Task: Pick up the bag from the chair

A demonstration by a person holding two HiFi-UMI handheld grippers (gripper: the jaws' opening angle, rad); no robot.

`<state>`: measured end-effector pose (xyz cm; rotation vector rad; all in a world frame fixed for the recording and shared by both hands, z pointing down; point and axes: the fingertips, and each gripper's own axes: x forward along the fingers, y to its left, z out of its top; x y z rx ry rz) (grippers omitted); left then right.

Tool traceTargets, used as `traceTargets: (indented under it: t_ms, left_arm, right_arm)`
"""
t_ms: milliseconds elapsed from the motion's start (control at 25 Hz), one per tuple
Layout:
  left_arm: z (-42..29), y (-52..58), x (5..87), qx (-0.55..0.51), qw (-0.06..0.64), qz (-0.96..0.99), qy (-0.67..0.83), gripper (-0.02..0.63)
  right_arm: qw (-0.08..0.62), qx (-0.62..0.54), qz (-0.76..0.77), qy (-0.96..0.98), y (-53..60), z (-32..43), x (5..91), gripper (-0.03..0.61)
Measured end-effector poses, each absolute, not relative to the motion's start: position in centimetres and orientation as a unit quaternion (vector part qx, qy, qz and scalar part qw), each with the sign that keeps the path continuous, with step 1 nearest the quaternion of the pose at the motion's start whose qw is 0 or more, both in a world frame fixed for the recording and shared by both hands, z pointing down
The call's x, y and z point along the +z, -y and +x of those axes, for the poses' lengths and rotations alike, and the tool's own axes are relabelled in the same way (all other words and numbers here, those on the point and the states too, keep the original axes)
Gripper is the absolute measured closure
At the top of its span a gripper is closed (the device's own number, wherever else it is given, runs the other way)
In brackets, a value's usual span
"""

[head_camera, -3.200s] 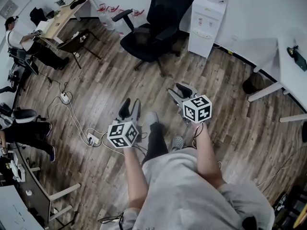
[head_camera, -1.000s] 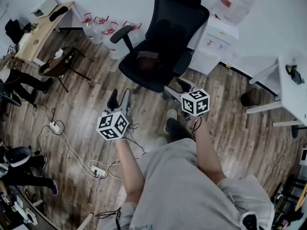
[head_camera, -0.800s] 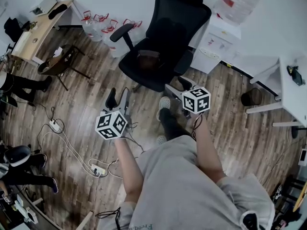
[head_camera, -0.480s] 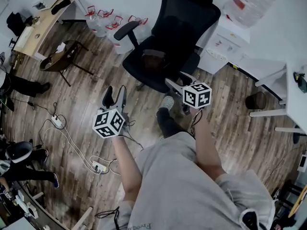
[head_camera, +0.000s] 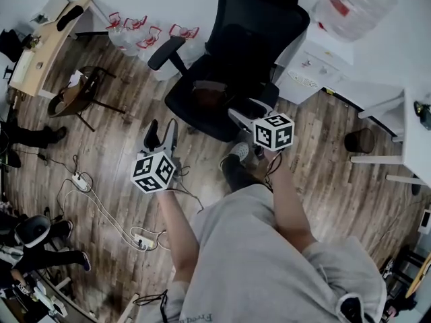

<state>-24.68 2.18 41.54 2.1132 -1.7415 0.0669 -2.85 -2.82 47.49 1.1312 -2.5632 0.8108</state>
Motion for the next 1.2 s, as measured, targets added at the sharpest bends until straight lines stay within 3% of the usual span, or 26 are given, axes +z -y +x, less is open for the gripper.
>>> traceTargets:
  t_ms: [640, 1200]
  left_arm:
    - [-21.0, 13.7, 47.2, 0.067, 0.254, 0.756, 0.600, 0.368]
    - [-20.9, 22.4, 48.2, 0.088, 0.251, 0.753, 0.601, 0.368]
  right_arm:
    - [0.159, 0.312, 0.374, 0.859, 16.4, -1.3, 52.3, 0.270]
    - [0.152, 0.328, 0.347, 0.865, 23.8, -3.2, 53.5, 0.278]
